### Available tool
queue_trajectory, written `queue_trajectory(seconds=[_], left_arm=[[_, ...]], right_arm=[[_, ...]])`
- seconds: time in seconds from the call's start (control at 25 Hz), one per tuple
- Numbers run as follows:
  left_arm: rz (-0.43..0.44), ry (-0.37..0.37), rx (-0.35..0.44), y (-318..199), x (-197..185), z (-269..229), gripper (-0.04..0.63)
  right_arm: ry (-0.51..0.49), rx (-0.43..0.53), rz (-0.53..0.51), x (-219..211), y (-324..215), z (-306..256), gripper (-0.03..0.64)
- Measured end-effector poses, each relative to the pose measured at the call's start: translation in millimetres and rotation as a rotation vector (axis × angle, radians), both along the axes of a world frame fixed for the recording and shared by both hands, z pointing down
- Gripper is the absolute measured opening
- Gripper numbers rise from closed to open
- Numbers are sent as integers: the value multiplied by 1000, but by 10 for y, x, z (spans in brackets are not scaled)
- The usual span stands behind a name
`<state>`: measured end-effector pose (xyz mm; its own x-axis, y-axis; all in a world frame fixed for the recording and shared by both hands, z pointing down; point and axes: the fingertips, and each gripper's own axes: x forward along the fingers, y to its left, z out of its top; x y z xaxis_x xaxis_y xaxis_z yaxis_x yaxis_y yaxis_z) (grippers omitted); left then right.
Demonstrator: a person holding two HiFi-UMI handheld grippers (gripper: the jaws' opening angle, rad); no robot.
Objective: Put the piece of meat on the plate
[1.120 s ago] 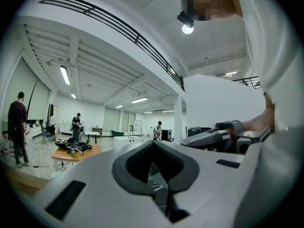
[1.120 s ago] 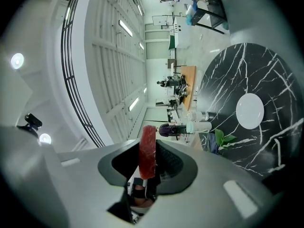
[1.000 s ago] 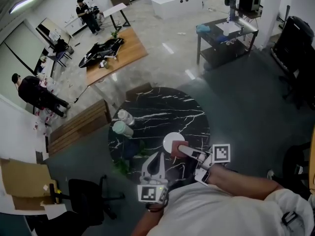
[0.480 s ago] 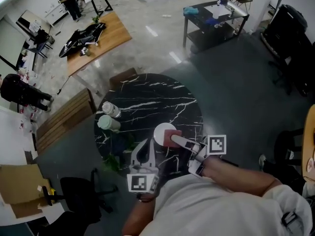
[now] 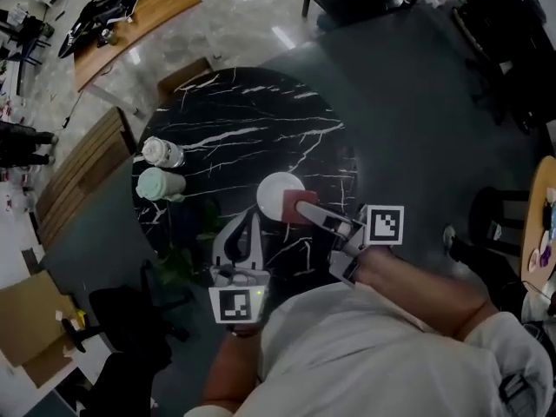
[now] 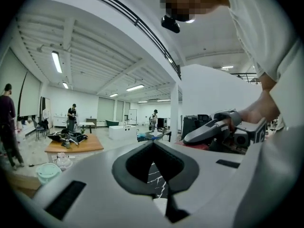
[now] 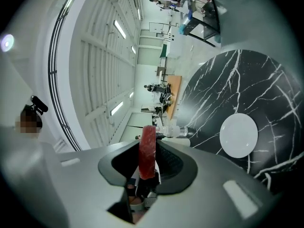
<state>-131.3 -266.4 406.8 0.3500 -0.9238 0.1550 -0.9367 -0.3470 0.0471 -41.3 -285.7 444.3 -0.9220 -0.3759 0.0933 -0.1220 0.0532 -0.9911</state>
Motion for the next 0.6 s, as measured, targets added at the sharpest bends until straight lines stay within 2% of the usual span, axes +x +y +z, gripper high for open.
queue_trajectory(seconds=[0.12, 0.28, 0.36, 0.44, 0.6], left_arm=[[43, -44, 3, -74, -38, 226, 6], [62, -8, -5, -178, -108, 605, 6], [77, -17, -20, -210, -120, 812, 6], [98, -45, -46, -263, -142, 1059, 6], [87, -3, -119, -317, -204, 1505, 6]], right_arm=[[49, -16, -1, -50, -57, 297, 89], [121, -35, -19, -123, -93, 776, 89], [149, -52, -21, -137, -132, 1045, 89], [181, -59, -20, -162, -200, 1312, 89], [221, -70, -21, -229, -273, 1685, 89]])
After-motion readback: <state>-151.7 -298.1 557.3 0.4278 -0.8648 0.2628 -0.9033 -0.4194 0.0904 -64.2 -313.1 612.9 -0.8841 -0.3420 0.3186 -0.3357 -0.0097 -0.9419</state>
